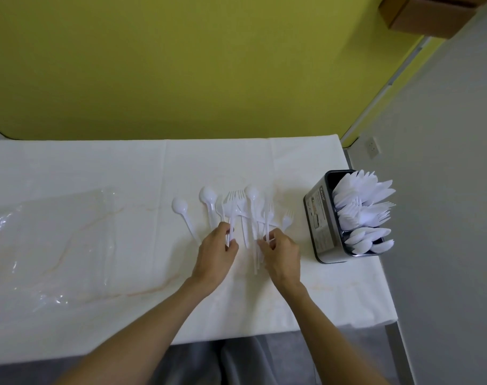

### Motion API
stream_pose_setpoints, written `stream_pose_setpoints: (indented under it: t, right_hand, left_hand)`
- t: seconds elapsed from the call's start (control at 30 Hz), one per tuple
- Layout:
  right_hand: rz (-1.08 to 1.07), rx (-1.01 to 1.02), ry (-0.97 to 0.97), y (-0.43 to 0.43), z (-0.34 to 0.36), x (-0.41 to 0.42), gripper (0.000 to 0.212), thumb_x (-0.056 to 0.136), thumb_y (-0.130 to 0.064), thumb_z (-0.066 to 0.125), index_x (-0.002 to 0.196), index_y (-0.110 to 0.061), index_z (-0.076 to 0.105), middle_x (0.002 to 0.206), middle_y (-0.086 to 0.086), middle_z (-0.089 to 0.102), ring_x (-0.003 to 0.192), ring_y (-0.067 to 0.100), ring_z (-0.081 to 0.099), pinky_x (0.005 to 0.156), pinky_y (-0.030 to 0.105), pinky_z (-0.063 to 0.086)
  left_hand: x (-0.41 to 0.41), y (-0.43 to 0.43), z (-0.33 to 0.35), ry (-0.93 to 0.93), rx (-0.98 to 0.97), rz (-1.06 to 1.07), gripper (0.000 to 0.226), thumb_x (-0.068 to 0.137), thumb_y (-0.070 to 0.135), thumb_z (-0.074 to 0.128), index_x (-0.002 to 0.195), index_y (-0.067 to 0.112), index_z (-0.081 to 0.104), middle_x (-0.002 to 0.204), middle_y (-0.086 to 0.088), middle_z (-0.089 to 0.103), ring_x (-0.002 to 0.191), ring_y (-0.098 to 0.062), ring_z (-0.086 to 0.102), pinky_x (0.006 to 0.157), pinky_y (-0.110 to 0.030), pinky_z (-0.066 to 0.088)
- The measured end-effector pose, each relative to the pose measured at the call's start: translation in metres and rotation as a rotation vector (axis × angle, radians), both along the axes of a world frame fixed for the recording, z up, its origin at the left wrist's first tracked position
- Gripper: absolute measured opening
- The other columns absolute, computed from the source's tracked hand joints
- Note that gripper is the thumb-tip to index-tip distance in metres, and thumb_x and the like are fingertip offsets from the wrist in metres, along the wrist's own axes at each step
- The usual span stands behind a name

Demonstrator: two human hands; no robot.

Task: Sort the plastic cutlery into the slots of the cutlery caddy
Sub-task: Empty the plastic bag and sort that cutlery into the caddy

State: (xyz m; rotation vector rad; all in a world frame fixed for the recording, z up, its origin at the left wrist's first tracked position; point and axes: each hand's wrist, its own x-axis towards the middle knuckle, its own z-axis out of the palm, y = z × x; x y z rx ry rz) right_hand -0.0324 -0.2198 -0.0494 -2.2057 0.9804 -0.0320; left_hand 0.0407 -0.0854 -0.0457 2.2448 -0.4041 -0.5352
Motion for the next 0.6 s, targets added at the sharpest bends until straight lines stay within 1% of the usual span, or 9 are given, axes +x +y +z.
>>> stream_pose_setpoints:
  t: [0.07,0.13,0.17,0.23,0.3,0.43,0.5,0.57,0.6]
  right_hand:
    - [-0.036,0.036,-0.010,0.004,0.000,0.005,0.024,0.089,-0.030,0.068,0.080,-0.013,0.054,0.068,0.000,0.059,0.061,0.020,0.060,0.060,0.037,0.056]
    - [-0.083,0.086,-0.030,0.004,0.003,0.012,0.031,0.090,-0.035,0.067,0.076,-0.009,0.054,0.063,-0.001,0.053,0.058,0.021,0.059,0.056,0.039,0.056]
    - [-0.115,0.141,-0.040,0.004,0.005,0.016,0.035,0.090,-0.037,0.067,0.076,-0.006,0.056,0.062,-0.001,0.052,0.057,0.021,0.060,0.052,0.035,0.057]
    - [-0.171,0.270,-0.052,0.003,0.010,0.025,0.038,0.089,-0.038,0.068,0.078,-0.002,0.062,0.066,0.005,0.059,0.052,0.020,0.064,0.041,0.020,0.050]
    - [-0.180,0.338,-0.029,0.003,0.011,0.033,0.031,0.087,-0.033,0.072,0.077,-0.003,0.068,0.068,0.005,0.066,0.045,0.016,0.064,0.038,0.013,0.044]
    - [-0.211,0.340,0.024,-0.003,0.010,0.037,0.013,0.086,-0.016,0.069,0.079,-0.005,0.071,0.067,0.002,0.068,0.042,0.013,0.064,0.039,0.010,0.043]
    - [-0.190,0.238,0.036,-0.011,0.011,0.031,0.011,0.088,-0.016,0.067,0.081,-0.008,0.069,0.071,0.003,0.069,0.046,0.014,0.064,0.041,0.011,0.046]
    - [-0.123,0.113,0.048,-0.018,0.011,0.024,0.008,0.088,-0.017,0.066,0.086,-0.010,0.067,0.075,0.004,0.069,0.056,0.017,0.065,0.054,0.024,0.056]
    - [-0.085,0.056,0.054,-0.020,0.011,0.022,0.008,0.088,-0.019,0.065,0.090,-0.011,0.065,0.078,0.004,0.068,0.063,0.020,0.066,0.060,0.031,0.058]
  left_hand:
    - [0.000,-0.006,0.002,0.014,-0.046,0.069,0.005,0.090,0.014,0.054,0.092,0.018,0.051,0.069,0.005,0.054,0.056,-0.019,0.056,0.059,-0.032,0.048]
    - [0.003,-0.013,0.006,0.067,-0.088,0.162,0.004,0.090,0.014,0.055,0.090,0.017,0.053,0.076,0.002,0.062,0.066,-0.020,0.065,0.065,-0.032,0.051]
    - [0.004,-0.017,0.007,0.098,-0.097,0.204,0.003,0.090,0.013,0.055,0.090,0.016,0.054,0.075,0.000,0.065,0.070,-0.021,0.067,0.067,-0.032,0.052]
    - [0.005,-0.021,0.008,0.152,-0.108,0.264,0.002,0.090,0.012,0.055,0.090,0.013,0.057,0.071,-0.004,0.066,0.071,-0.024,0.068,0.070,-0.036,0.054]
    - [0.004,-0.022,0.008,0.193,-0.114,0.307,0.004,0.089,0.012,0.056,0.091,0.012,0.059,0.071,-0.007,0.067,0.072,-0.026,0.069,0.071,-0.038,0.055]
    - [0.000,-0.017,0.005,0.207,-0.089,0.311,0.006,0.090,0.012,0.057,0.094,0.013,0.060,0.074,-0.003,0.068,0.073,-0.024,0.070,0.067,-0.027,0.051]
    - [-0.002,-0.016,0.001,0.228,-0.084,0.293,0.008,0.090,0.014,0.059,0.097,0.012,0.062,0.072,0.002,0.067,0.074,-0.020,0.070,0.072,-0.028,0.054]
    - [-0.006,-0.017,-0.001,0.253,-0.079,0.266,0.010,0.088,0.017,0.064,0.096,0.012,0.063,0.071,0.004,0.067,0.075,-0.017,0.069,0.078,-0.033,0.057]
    - [-0.009,-0.019,-0.001,0.263,-0.075,0.253,0.010,0.087,0.019,0.066,0.093,0.012,0.063,0.071,0.003,0.067,0.075,-0.017,0.069,0.078,-0.034,0.058]
